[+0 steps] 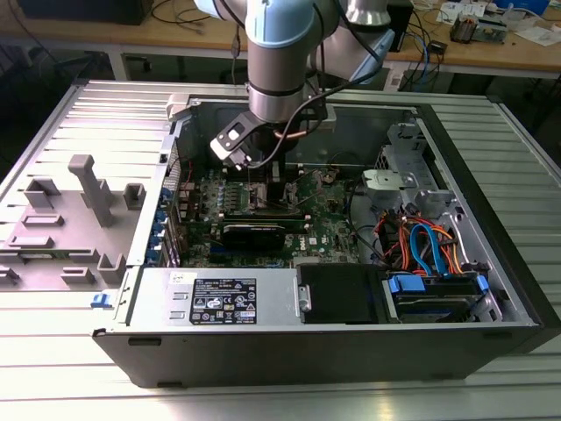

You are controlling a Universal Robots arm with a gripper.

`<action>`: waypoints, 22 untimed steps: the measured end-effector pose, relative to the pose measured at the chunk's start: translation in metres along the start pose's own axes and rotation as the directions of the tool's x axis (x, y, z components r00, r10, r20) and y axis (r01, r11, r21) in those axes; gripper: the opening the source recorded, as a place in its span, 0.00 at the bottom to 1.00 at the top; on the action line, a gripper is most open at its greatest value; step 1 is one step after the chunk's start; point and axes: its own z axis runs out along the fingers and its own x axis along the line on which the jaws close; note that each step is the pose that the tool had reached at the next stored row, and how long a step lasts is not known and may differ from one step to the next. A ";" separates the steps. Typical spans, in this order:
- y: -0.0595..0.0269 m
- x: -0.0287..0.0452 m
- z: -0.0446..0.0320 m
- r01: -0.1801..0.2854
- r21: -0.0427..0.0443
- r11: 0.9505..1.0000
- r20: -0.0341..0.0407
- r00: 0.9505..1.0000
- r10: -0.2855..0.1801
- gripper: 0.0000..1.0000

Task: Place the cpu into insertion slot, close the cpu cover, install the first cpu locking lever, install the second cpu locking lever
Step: 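Place the cpu into insertion slot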

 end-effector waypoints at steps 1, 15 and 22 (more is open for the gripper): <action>-0.0007 0.0000 0.0004 0.000 0.000 1.000 0.000 1.000 0.000 0.54; -0.0016 0.0005 0.0054 -0.019 0.000 1.000 0.000 1.000 0.019 0.54; -0.0016 0.0018 0.0069 -0.020 0.000 1.000 -0.001 1.000 0.020 0.54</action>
